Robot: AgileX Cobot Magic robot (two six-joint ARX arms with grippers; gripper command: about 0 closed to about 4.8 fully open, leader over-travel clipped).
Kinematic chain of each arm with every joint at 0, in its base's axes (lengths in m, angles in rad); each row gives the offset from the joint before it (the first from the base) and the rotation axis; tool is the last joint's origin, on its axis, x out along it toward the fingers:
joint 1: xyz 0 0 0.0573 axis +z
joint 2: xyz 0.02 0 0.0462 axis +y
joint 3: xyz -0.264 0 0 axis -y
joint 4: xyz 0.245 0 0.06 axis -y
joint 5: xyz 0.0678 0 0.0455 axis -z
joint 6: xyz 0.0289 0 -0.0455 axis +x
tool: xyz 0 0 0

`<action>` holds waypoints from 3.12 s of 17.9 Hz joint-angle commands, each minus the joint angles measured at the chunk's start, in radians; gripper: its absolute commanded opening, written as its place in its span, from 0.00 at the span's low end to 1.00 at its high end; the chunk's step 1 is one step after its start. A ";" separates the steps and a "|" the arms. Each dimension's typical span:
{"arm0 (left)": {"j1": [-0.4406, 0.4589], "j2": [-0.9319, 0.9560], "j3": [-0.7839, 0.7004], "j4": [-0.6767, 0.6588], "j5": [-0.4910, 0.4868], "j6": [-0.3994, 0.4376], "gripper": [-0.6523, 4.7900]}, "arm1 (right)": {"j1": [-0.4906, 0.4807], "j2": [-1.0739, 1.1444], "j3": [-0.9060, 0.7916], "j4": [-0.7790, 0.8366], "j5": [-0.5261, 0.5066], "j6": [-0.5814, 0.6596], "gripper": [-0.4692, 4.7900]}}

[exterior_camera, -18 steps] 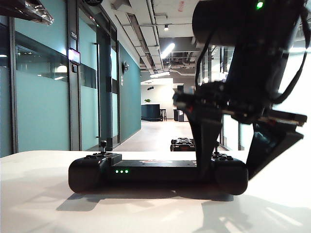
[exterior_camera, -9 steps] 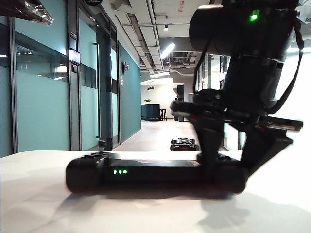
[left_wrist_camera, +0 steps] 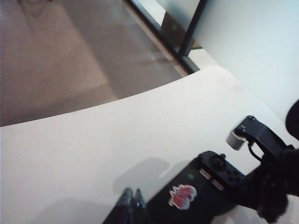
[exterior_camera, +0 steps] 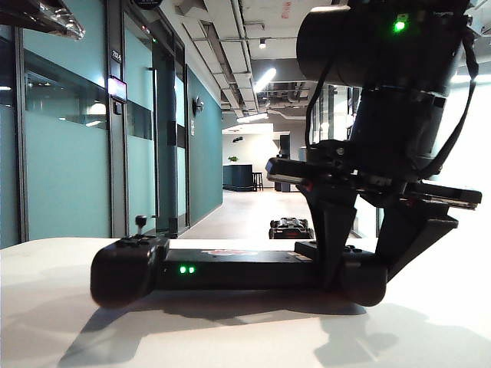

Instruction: Push the left joystick on the remote control sitting on the white table forward to make the robot dog walk in a straight line until it approaches the door.

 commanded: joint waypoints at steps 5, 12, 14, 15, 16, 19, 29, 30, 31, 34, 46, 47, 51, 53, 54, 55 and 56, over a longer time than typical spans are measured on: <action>-0.001 0.095 0.004 0.019 0.135 0.064 0.11 | -0.001 -0.004 0.002 -0.002 0.097 0.088 0.29; -0.001 0.231 0.004 0.063 0.197 0.156 0.11 | -0.002 -0.004 0.002 0.004 0.119 0.175 0.29; -0.001 0.295 0.004 0.070 0.251 0.158 0.11 | -0.002 -0.004 0.002 0.003 0.119 0.183 0.29; -0.001 0.317 0.004 0.072 0.258 0.159 0.11 | -0.002 -0.004 0.002 0.003 0.119 0.183 0.29; -0.001 0.343 0.004 0.079 0.267 0.159 0.11 | -0.002 -0.004 0.002 0.003 0.119 0.183 0.29; -0.002 0.420 0.004 0.103 0.269 0.187 0.11 | -0.002 -0.004 0.002 0.003 0.119 0.183 0.29; -0.176 0.574 0.004 0.180 0.148 0.192 0.11 | -0.002 -0.004 0.002 0.001 0.118 0.182 0.28; -0.181 0.586 0.004 0.182 0.141 0.193 0.11 | -0.002 -0.004 0.002 0.000 0.118 0.182 0.28; -0.181 0.596 0.004 0.183 0.137 0.196 0.11 | -0.002 -0.004 0.002 -0.001 0.118 0.181 0.28; -0.181 0.628 0.004 0.205 0.119 0.196 0.11 | -0.002 -0.004 0.002 -0.001 0.118 0.148 0.28; -0.181 0.737 0.004 0.320 0.097 0.196 0.11 | -0.002 -0.004 0.002 0.001 0.114 0.148 0.29; -0.181 0.740 0.004 0.333 0.082 0.196 0.11 | -0.002 -0.004 0.002 0.001 0.113 0.148 0.29; -0.181 0.760 0.004 0.351 0.081 0.196 0.11 | -0.002 -0.004 0.002 0.002 0.112 0.148 0.29; -0.181 0.771 0.004 0.366 0.077 0.196 0.11 | -0.002 -0.004 0.002 0.000 0.112 0.148 0.29; -0.181 0.771 0.004 0.377 0.077 0.196 0.11 | -0.002 -0.004 0.002 0.000 0.112 0.148 0.28; -0.181 0.771 0.004 0.380 0.077 0.196 0.11 | -0.002 -0.004 0.002 0.000 0.111 0.148 0.29; -0.181 0.771 0.004 0.381 0.077 0.196 0.11 | -0.002 -0.004 0.002 -0.001 0.111 0.148 0.29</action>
